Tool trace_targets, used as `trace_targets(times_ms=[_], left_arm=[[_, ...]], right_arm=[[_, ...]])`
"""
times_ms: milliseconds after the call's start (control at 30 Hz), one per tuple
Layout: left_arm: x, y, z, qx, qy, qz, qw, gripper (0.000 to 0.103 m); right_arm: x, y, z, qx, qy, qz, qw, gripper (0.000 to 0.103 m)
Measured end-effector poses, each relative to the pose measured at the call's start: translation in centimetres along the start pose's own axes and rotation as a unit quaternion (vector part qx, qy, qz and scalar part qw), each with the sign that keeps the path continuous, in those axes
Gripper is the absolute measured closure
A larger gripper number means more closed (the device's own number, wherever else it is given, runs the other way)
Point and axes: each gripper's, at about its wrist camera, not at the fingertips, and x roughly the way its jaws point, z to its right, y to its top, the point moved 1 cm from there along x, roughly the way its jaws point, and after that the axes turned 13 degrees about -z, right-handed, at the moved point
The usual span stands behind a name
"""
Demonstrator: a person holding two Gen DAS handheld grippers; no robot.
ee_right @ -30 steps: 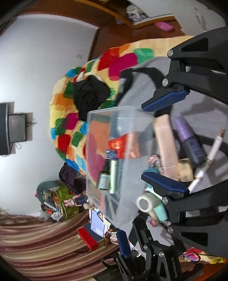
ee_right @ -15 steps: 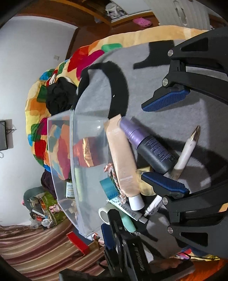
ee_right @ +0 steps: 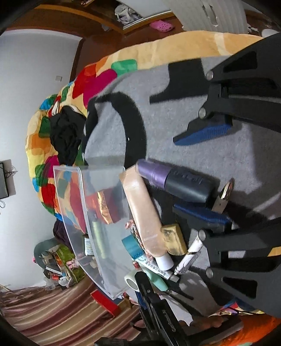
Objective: Organize objects
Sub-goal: 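Grasp the white tape roll with left gripper while right gripper grasps purple-capped bottle, then lower both held items into the clear box and open both grippers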
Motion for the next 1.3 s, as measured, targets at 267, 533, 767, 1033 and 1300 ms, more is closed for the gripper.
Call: trace_targets(times_ms=[267,533,767,1033,1300], left_arm=[[-2.8,-0.5,0.6,0.005,-0.006,0.034,0.9994,0.065],[-4.9,0.4,0.3,-0.002,-0.007,0.065,0.9979,0.065],[-6.3,1.9,-0.7,-0.013,-0.008,0.09,0.9958,0.065],[-5.9,4.4,-1.7,-0.022,-0.005,0.087,0.9959,0.065],[-2.7,7.0,-3.0,-0.03,-0.011,0.032,0.999,0.065]], right_arm=[[-0.5,-0.5,0.5,0.006,-0.008,0.016,1.0,0.08],[-3.9,-0.2,1.7,0.026,-0.006,0.065,0.998,0.08],[-7.1,2.2,0.6,0.01,0.0,0.114,0.993,0.08],[-7.0,6.1,-2.1,-0.023,0.008,0.124,0.992,0.08],[-3.5,10.7,-4.7,-0.05,0.023,0.086,0.995,0.08]])
